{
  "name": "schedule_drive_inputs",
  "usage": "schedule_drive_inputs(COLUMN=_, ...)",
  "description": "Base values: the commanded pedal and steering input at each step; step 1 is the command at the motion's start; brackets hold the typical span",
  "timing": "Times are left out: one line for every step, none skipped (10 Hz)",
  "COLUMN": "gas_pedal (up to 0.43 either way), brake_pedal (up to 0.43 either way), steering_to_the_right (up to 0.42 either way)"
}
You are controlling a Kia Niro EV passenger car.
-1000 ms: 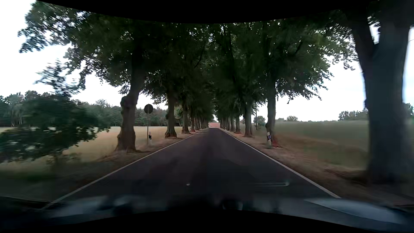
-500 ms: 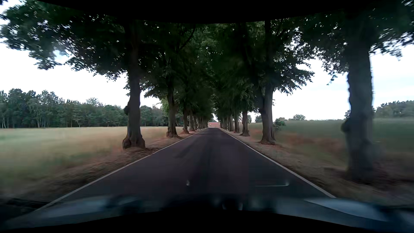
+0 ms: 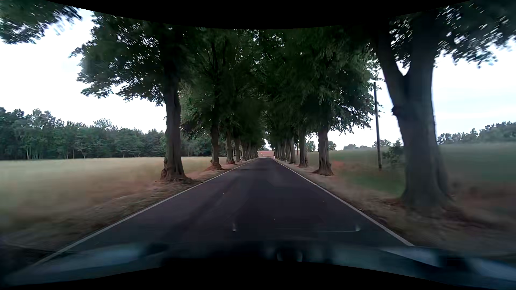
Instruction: Follow the waypoints while adhering to traffic rules and regulations
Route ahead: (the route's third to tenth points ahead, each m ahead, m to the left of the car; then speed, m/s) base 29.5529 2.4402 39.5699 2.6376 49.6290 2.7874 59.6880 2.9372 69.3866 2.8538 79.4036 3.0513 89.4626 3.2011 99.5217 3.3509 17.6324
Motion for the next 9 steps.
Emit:
schedule_drive_inputs(gas_pedal=0.000, brake_pedal=0.189, steering_to_the_right=0.001)
schedule_drive_inputs(gas_pedal=0.000, brake_pedal=0.189, steering_to_the_right=0.001)
schedule_drive_inputs(gas_pedal=0.000, brake_pedal=0.189, steering_to_the_right=0.000)
schedule_drive_inputs(gas_pedal=0.000, brake_pedal=0.189, steering_to_the_right=-0.001)
schedule_drive_inputs(gas_pedal=0.000, brake_pedal=0.183, steering_to_the_right=-0.002)
schedule_drive_inputs(gas_pedal=0.000, brake_pedal=0.177, steering_to_the_right=-0.003)
schedule_drive_inputs(gas_pedal=0.000, brake_pedal=0.152, steering_to_the_right=-0.003)
schedule_drive_inputs(gas_pedal=0.000, brake_pedal=0.079, steering_to_the_right=-0.003)
schedule_drive_inputs(gas_pedal=0.000, brake_pedal=0.018, steering_to_the_right=-0.003)
